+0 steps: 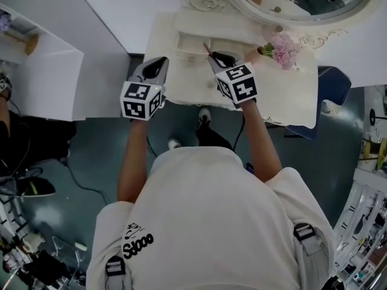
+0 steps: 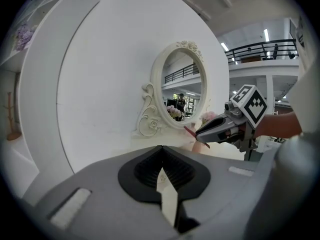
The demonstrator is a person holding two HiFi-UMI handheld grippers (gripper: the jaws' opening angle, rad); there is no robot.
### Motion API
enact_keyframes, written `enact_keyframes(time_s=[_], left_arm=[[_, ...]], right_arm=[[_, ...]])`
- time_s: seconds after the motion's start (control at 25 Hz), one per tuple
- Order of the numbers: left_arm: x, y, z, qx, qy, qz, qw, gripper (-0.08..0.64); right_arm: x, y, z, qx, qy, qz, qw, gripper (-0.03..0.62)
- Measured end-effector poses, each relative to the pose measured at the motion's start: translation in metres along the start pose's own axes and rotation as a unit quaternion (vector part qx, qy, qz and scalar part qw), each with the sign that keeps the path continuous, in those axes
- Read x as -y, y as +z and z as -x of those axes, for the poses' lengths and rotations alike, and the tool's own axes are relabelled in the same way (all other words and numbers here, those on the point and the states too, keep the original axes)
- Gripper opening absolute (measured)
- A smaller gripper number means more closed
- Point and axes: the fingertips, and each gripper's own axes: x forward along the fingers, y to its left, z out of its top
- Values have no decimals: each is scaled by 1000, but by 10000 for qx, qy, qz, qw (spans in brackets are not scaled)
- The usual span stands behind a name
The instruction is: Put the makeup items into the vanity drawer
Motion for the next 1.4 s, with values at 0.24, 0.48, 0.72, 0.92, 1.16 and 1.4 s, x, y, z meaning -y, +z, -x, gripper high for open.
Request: enact_keyframes(time_s=[0.24,0.48,0.72,0.92,1.16,1.4], left_arm=[[-10,0,-19,-138,318,130,9993,17],[-27,-18,-39,-413,723,406,9957,17],[-49,-30,-50,-598,1208,651,9887,17],[-63,-36,-56,-678,1419,759,9846,17],[-79,-41,-50,-697,1619,851,9806,17],[-82,-38,-43,-656,1565,819,9821,17]], right_arm=[[20,-4,-48,-414,455,449,9971,48],[37,-18,-103,-849,925,831,9886,48],[33,-39,-157,-1336,1517,1252,9713,48],[30,-62,-188,-1771,1706,1538,9570,48],[27,-64,-204,-1837,1660,1810,9518,49],[27,-59,-201,-1803,1581,1708,9557,102]])
